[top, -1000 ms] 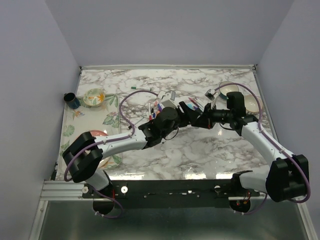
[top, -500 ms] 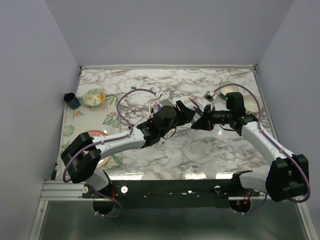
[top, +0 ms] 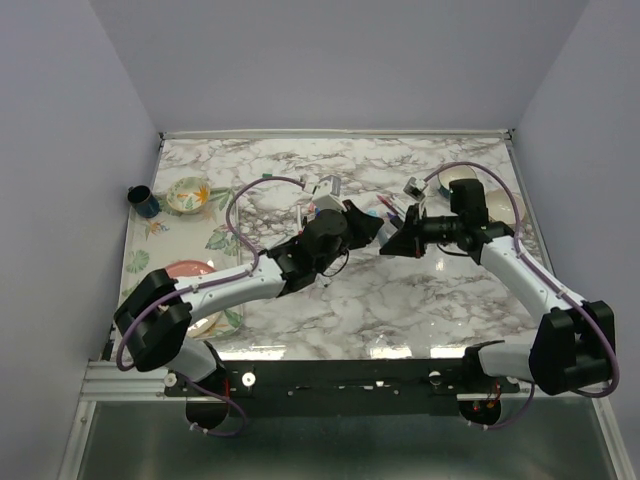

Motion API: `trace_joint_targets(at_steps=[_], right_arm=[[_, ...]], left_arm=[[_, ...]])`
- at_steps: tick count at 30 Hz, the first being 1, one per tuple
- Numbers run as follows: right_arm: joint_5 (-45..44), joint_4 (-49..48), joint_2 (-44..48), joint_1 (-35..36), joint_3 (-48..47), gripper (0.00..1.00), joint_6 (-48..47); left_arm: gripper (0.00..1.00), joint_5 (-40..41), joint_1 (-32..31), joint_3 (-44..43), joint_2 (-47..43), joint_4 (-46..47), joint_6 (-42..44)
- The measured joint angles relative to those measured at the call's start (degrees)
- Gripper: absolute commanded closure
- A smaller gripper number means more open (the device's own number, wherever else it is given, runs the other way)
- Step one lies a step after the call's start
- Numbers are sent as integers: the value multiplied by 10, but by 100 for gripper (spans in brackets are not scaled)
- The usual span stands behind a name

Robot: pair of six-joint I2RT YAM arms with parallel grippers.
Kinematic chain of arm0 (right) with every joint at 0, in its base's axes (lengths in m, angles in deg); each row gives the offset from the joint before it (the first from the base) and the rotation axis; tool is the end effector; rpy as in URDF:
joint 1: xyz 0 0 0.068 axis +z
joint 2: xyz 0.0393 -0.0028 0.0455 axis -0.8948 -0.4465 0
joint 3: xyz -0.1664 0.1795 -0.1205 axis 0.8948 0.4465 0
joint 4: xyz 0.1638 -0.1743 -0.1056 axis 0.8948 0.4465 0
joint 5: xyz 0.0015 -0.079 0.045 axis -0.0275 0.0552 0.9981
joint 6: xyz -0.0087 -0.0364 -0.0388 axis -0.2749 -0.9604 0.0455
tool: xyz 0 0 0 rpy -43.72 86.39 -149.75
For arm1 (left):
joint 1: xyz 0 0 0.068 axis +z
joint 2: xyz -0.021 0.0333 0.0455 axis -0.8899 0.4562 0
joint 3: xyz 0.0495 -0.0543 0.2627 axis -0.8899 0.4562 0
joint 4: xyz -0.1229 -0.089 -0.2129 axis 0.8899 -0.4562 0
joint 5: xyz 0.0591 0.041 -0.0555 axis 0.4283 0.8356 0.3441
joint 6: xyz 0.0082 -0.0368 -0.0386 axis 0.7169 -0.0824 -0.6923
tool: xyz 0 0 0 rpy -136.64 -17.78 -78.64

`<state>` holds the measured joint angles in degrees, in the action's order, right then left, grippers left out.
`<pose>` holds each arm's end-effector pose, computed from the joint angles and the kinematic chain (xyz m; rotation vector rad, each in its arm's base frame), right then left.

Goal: Open the pen caps
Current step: Place the barrel on the table with the right arm

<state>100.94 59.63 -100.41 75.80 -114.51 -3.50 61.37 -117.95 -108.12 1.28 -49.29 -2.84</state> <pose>0.2483 0.0852 0.2578 -0.8820 1.9485 1.1932 0.2087 -0.2791 0.2859 -0.2747 1.8937 -1.0841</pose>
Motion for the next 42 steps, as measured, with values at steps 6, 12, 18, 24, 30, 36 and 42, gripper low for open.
trace_joint_targets(at_steps=[6,12,18,24,30,36,42], right_arm=[[24,18,-22,20,-34,99,-54],[26,87,-30,20,-32,99,-93],[-42,90,-31,23,-31,99,-94],[-203,65,-31,23,-28,99,-80],[-330,54,-81,14,-45,95,-86],[-393,64,-179,8,-99,89,-102],[-404,96,-244,7,-146,76,-130]], left_arm=[[100,-1,21,37,-59,-3,-6],[100,101,151,62,-146,-14,-4],[100,85,172,85,-174,-26,18],[99,8,186,144,-183,-71,62],[98,-52,186,189,-209,-113,101],[96,-80,186,233,-259,-138,127],[94,-82,186,258,-300,-151,146]])
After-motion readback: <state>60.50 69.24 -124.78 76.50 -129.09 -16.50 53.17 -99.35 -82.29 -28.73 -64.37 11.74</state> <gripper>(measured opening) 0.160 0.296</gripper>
